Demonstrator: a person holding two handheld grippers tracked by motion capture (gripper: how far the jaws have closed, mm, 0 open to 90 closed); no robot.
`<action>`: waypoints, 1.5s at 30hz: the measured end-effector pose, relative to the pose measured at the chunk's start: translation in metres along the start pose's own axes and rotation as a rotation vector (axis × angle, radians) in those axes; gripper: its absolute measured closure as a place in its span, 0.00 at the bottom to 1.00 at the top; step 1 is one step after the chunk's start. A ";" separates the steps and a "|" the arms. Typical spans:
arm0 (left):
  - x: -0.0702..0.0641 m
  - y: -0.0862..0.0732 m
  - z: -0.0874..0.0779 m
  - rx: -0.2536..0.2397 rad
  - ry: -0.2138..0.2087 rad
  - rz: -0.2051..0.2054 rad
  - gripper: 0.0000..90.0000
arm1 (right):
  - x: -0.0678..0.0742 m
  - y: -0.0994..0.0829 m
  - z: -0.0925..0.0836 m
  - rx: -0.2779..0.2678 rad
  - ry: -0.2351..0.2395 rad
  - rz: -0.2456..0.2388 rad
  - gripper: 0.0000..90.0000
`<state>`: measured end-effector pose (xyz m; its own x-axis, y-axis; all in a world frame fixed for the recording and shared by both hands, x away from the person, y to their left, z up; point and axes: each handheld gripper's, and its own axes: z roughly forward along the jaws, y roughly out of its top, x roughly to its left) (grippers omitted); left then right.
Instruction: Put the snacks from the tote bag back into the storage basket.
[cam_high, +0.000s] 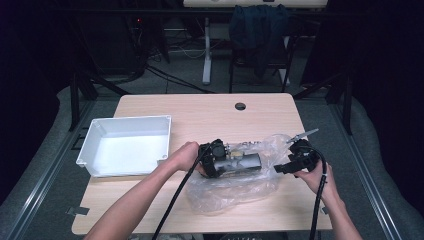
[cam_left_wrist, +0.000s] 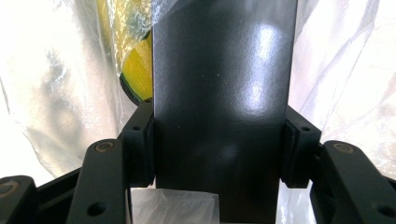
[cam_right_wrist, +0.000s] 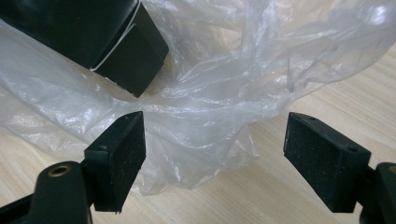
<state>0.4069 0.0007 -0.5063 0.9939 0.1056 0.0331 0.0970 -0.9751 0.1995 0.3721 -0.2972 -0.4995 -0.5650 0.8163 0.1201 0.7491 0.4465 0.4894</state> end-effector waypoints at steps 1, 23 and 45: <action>0.000 0.000 -0.002 -0.005 0.007 0.005 0.48 | 0.000 0.000 0.000 -0.001 0.000 0.000 0.23; 0.010 -0.005 -0.032 -0.121 -0.033 -0.035 0.48 | 0.013 0.005 0.012 0.002 0.040 -0.019 0.23; 0.021 -0.004 -0.056 -0.195 -0.074 -0.071 0.48 | 0.027 0.011 0.004 -0.046 0.039 -0.078 0.25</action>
<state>0.4245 0.0177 -0.4516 0.9869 0.1509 -0.0580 0.1615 -0.9087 0.3850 0.3662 -0.2689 -0.4943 -0.6351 0.7641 0.1131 0.6860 0.4906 0.5373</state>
